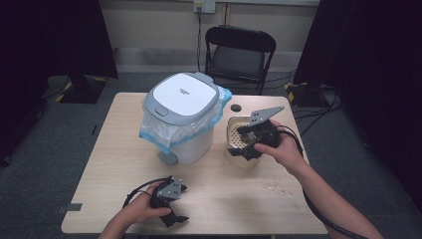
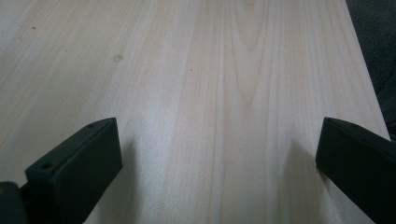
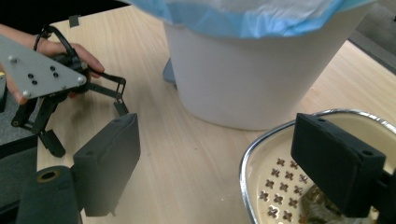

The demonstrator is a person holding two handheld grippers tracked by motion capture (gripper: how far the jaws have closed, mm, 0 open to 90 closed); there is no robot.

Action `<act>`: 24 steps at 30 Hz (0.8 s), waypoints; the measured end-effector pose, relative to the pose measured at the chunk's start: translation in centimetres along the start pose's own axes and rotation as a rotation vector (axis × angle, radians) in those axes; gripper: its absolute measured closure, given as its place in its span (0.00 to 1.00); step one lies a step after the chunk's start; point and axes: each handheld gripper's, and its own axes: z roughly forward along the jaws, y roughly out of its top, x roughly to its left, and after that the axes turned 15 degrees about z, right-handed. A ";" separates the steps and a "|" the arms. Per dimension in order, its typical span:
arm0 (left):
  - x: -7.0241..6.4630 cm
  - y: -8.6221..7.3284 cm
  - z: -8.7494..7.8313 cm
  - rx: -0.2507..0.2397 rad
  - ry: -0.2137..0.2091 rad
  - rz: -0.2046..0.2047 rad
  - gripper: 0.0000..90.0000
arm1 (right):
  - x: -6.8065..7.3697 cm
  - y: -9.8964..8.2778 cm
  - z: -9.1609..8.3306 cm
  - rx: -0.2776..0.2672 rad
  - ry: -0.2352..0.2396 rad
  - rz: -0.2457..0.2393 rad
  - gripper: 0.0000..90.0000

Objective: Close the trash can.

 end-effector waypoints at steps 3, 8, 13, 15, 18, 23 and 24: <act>0.0 0.0 0.0 0.001 0.001 0.001 0.00 | 0.1 -0.7 0.2 0.004 0.003 0.000 0.17; 0.0 0.0 0.0 -0.003 0.001 -0.004 0.00 | 0.0 -1.6 0.4 0.009 0.005 0.004 0.17; 0.0 0.0 0.0 -0.003 0.001 -0.005 0.00 | 0.0 -2.5 0.5 0.017 0.007 0.003 0.17; 0.0 0.0 0.0 -0.003 0.001 -0.004 0.00 | 0.0 -2.8 0.5 0.018 0.008 -0.001 0.17; 0.0 0.0 0.0 -0.003 0.001 -0.004 0.00 | 0.1 -3.4 0.5 0.018 0.010 -0.002 0.17; 0.0 0.0 0.0 -0.003 0.001 -0.004 0.00 | 0.0 -4.5 0.5 0.026 0.013 -0.001 0.17; 0.0 0.0 0.0 -0.003 0.001 -0.004 0.00 | 0.0 -4.7 0.5 0.025 0.015 0.000 0.17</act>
